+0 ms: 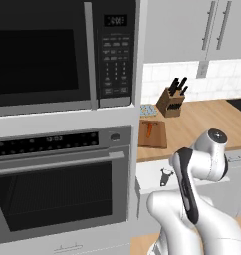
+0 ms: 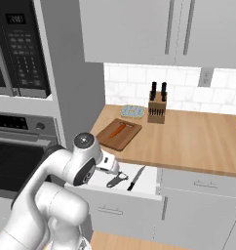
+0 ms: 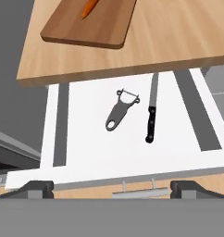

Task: Place the appropriate cutting tool for cutting the carrot skin on the cutting board.

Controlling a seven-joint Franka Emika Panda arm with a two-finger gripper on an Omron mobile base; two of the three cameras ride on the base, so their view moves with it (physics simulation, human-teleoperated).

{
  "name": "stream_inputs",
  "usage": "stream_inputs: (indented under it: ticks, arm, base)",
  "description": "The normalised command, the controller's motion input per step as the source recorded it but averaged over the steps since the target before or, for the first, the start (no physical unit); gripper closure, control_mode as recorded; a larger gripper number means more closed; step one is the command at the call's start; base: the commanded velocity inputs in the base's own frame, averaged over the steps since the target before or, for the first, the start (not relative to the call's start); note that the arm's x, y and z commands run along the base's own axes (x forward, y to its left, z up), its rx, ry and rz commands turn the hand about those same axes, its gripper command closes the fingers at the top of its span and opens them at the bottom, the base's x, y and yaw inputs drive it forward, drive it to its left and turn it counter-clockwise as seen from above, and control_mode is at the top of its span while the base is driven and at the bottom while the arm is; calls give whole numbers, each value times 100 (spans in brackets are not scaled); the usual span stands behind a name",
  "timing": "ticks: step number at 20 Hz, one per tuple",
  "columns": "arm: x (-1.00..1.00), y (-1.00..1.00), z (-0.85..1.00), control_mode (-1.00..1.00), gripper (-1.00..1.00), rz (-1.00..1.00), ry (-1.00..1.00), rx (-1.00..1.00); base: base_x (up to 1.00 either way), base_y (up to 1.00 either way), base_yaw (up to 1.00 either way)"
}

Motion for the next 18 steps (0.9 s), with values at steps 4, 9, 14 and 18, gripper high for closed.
stream_inputs:
  ticks: [4,9,14,18]
  arm:
    - [0,0,-41,-100,-100,0,-3,0]
    - [0,4,-42,-100,-100,0,-7,0]
    - [0,18,-45,-100,-100,0,-10,0]
    - [0,34,-41,-100,-100,-1,-5,0]
  base:
    - [0,0,0]
    - [0,0,0]
    - [0,0,0]
    - [0,0,0]
